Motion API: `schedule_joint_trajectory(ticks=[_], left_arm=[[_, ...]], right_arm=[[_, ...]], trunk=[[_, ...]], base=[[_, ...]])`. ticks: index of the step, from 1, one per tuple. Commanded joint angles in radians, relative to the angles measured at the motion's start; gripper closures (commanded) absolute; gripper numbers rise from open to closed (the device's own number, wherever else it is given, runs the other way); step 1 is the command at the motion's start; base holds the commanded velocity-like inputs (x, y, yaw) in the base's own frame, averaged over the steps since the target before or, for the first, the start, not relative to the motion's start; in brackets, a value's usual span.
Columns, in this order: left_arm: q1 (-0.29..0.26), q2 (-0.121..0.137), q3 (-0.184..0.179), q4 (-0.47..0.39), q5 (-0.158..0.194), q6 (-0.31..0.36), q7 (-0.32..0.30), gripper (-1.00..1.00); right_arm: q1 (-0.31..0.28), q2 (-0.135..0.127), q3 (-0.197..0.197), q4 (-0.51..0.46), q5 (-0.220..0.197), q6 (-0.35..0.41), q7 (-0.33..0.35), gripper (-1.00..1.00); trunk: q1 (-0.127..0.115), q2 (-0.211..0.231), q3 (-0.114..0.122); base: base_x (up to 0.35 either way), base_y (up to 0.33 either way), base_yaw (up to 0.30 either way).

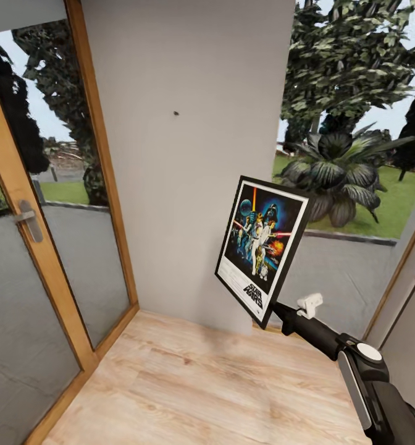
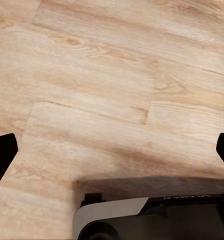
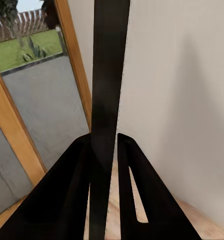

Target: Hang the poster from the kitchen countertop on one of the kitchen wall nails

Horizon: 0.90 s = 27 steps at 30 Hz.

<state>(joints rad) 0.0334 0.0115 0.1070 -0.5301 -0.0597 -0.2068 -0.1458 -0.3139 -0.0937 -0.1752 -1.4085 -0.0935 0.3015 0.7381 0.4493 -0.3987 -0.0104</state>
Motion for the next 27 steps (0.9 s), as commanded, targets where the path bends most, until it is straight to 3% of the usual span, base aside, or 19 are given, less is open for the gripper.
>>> schedule_joint_trajectory(ticks=[1,27], left_arm=[[0.000,-0.001,0.006,-0.001,-0.006,-0.002,-0.008,-1.00],[0.000,-0.001,0.006,-0.001,-0.006,-0.002,-0.008,-1.00]], right_arm=[[-0.001,0.000,-0.001,0.000,-0.012,0.011,0.004,1.00],[-0.001,0.000,0.000,0.001,-0.012,0.011,0.004,1.00]], trunk=[[0.001,-0.001,-0.001],[0.001,-0.001,-0.001]], base=[[0.077,0.328,0.000],[0.076,0.328,0.000]])
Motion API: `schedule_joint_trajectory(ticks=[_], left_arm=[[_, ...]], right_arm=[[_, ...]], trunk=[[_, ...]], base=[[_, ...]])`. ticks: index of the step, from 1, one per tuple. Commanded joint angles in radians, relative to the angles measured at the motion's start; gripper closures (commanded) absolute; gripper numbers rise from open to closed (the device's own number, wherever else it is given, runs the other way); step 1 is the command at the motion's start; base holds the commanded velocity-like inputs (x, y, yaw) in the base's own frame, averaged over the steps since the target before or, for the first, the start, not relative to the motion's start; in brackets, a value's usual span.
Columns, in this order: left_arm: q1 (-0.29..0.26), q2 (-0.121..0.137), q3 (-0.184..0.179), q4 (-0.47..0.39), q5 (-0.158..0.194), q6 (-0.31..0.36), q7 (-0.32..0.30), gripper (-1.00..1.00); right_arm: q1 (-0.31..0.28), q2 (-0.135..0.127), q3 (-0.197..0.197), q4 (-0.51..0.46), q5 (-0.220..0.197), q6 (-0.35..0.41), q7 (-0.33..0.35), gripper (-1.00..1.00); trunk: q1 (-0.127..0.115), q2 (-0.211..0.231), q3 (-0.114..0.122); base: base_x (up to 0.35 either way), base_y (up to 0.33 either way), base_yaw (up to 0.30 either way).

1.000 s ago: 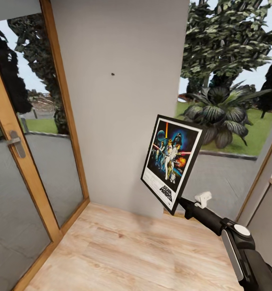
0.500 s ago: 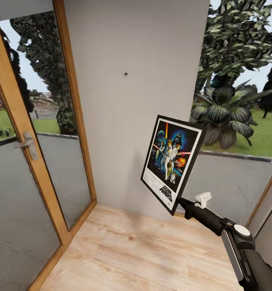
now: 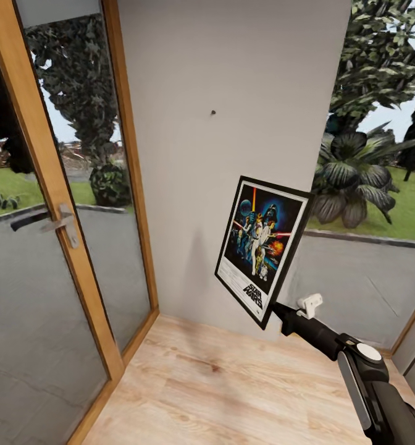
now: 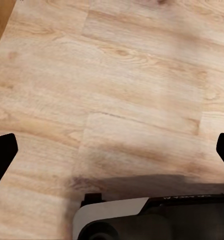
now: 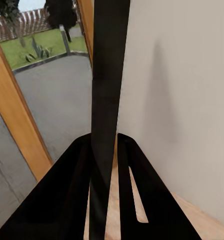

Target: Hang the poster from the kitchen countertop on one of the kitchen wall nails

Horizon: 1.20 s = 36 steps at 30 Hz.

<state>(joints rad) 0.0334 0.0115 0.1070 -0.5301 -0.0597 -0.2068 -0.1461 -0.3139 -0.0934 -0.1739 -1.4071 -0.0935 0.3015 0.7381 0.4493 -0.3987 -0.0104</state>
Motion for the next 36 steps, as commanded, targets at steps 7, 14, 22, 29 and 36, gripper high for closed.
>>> schedule_joint_trajectory(ticks=[7,14,22,29,36], left_arm=[[0.000,-0.001,0.006,-0.001,-0.006,-0.002,-0.008,-1.00],[0.000,-0.001,0.006,-0.001,-0.006,-0.003,-0.008,-1.00],[0.000,-0.001,0.007,-0.001,-0.006,-0.005,-0.007,-1.00],[0.000,-0.001,0.007,-0.001,-0.006,-0.005,-0.007,-1.00],[0.000,-0.001,0.007,-0.001,-0.006,-0.004,-0.007,-1.00]], right_arm=[[-0.001,0.001,-0.001,0.000,-0.012,0.011,0.004,1.00],[-0.001,0.001,-0.001,0.000,-0.012,0.011,0.003,1.00],[-0.001,0.001,-0.001,0.001,-0.012,0.011,0.003,1.00],[-0.001,0.001,-0.001,0.002,-0.012,0.011,0.003,1.00],[-0.001,0.001,-0.001,0.002,-0.012,0.011,0.004,1.00]], trunk=[[0.001,-0.001,-0.001],[0.001,-0.001,0.001],[0.001,-0.001,0.006],[0.001,-0.001,0.011],[0.001,-0.001,0.013]], base=[[0.076,0.327,-0.076],[0.073,0.287,-0.222],[0.013,0.043,-0.288],[0.001,0.003,-0.289],[0.086,0.052,-0.110]])
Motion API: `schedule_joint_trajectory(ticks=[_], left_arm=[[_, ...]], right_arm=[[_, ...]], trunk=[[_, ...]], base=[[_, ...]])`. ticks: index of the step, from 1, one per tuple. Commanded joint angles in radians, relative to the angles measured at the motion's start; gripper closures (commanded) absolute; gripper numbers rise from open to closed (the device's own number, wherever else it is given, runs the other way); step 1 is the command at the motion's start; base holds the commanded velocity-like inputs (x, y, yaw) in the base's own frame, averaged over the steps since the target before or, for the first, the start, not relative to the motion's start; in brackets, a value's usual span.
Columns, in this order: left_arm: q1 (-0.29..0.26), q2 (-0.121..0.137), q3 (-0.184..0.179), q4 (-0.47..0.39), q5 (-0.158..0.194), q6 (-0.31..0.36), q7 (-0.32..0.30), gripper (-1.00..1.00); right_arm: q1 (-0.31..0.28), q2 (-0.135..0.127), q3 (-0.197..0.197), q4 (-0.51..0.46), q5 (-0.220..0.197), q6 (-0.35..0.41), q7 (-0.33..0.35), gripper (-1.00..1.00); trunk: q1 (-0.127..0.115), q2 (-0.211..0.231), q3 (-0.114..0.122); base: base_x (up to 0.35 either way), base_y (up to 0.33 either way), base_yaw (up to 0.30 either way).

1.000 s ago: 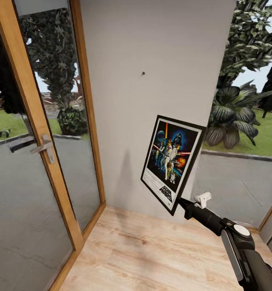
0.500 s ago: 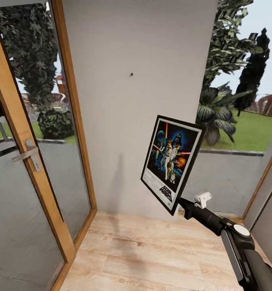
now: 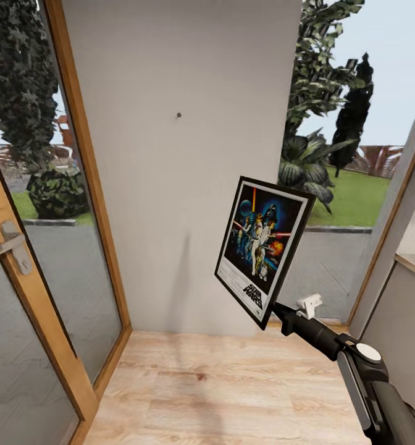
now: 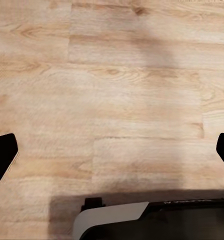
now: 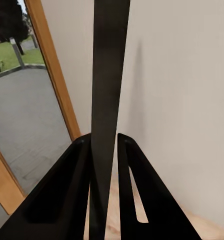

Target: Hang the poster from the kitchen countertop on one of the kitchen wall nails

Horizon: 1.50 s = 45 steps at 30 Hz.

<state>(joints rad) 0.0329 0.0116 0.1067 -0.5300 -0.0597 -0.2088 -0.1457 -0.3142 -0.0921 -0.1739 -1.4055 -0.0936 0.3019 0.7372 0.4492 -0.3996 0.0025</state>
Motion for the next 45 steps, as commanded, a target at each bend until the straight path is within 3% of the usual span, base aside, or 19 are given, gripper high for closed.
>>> schedule_joint_trajectory(ticks=[1,13,29,45], left_arm=[[0.001,-0.001,0.007,-0.001,-0.006,-0.001,-0.008,-1.00],[0.001,-0.001,0.007,-0.001,-0.006,-0.001,-0.008,-1.00],[0.000,-0.001,0.007,-0.001,-0.006,-0.002,-0.008,-1.00],[0.001,-0.001,0.007,-0.001,-0.006,-0.001,-0.009,-1.00]], right_arm=[[0.000,0.000,-0.001,0.000,-0.012,0.011,0.005,1.00],[0.000,0.000,-0.001,0.000,-0.012,0.011,0.004,1.00],[0.000,0.000,0.000,0.000,-0.012,0.011,0.008,1.00],[0.000,0.000,0.000,0.000,-0.012,0.011,0.009,1.00]], trunk=[[0.001,0.000,0.000],[0.001,0.000,0.000],[0.001,0.000,0.007],[0.001,0.000,0.007]], base=[[0.258,0.194,-0.007],[0.281,0.191,-0.001],[0.149,0.010,-0.076],[0.320,0.068,-0.004]])
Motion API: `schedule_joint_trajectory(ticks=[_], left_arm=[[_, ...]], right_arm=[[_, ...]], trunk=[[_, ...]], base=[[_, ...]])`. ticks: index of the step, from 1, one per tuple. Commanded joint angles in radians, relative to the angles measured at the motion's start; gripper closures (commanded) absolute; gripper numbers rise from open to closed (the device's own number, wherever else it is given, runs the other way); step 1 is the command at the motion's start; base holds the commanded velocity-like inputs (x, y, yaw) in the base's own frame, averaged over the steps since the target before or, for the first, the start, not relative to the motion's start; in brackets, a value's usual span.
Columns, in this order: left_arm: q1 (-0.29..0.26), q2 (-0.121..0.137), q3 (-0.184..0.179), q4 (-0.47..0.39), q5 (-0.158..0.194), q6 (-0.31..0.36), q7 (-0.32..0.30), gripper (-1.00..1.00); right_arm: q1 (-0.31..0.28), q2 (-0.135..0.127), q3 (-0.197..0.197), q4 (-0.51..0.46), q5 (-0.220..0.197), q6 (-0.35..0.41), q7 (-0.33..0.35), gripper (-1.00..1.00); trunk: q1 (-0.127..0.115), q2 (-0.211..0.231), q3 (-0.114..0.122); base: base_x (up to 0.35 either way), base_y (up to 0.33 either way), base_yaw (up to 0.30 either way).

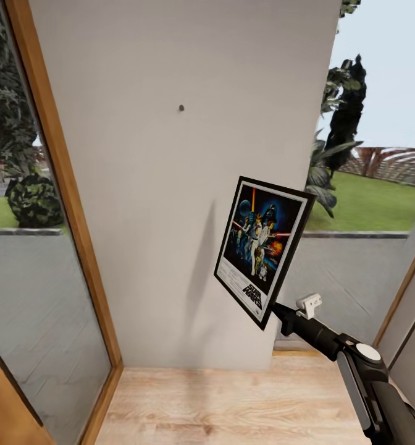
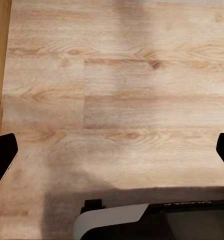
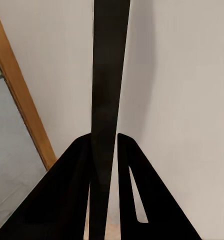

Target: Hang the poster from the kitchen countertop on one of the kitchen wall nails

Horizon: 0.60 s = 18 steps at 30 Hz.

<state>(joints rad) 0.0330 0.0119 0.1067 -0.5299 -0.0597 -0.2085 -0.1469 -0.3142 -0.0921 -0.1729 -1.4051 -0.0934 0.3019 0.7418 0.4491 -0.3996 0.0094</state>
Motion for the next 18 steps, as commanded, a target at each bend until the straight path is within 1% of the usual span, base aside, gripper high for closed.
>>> schedule_joint_trajectory(ticks=[1,3,6,12,13,14,15,16,18], left_arm=[[0.000,-0.001,0.007,-0.001,-0.006,-0.002,-0.008,-1.00],[0.000,-0.001,0.007,-0.001,-0.006,-0.003,-0.007,-1.00],[0.000,-0.001,0.008,-0.002,-0.006,-0.003,-0.008,-1.00],[0.000,-0.001,0.008,-0.002,-0.006,-0.003,-0.008,-1.00],[0.001,-0.001,0.008,-0.002,-0.006,-0.004,-0.008,-1.00],[0.001,-0.001,0.008,-0.001,-0.006,-0.004,-0.008,-1.00],[0.000,-0.001,0.008,-0.001,-0.006,-0.004,-0.008,-1.00],[0.000,-0.001,0.008,0.003,-0.006,-0.005,-0.008,-1.00],[0.000,-0.001,0.008,0.005,-0.006,-0.005,-0.008,-1.00]], right_arm=[[0.000,0.000,-0.001,0.000,-0.012,0.011,0.005,1.00],[0.000,0.000,-0.001,0.000,-0.013,0.011,0.006,1.00],[0.000,0.000,-0.002,-0.001,-0.014,0.012,0.008,1.00],[-0.001,-0.002,-0.004,-0.018,-0.013,0.015,0.062,1.00],[-0.001,-0.004,-0.006,-0.039,-0.013,0.019,0.091,1.00],[-0.001,-0.006,-0.005,-0.049,-0.014,0.022,0.094,1.00],[-0.002,-0.011,-0.003,-0.070,-0.014,0.036,0.097,1.00],[-0.062,-0.031,0.007,-0.122,-0.015,0.167,0.200,1.00],[-0.127,-0.038,0.014,-0.126,-0.015,0.216,0.275,1.00]], trunk=[[0.001,0.000,0.000],[0.001,0.000,0.000],[0.001,0.000,0.000],[0.001,0.000,0.000],[0.001,0.000,0.000],[0.001,0.000,0.000],[0.001,0.000,0.000],[0.001,0.000,0.000],[0.001,0.000,0.000]], base=[[0.269,0.069,0.000],[0.163,0.042,0.000],[0.057,0.015,0.000],[0.006,0.002,0.000],[0.000,0.000,0.000],[0.000,0.000,0.000],[0.000,0.000,0.000],[0.000,0.000,0.000],[0.000,0.000,0.000]])
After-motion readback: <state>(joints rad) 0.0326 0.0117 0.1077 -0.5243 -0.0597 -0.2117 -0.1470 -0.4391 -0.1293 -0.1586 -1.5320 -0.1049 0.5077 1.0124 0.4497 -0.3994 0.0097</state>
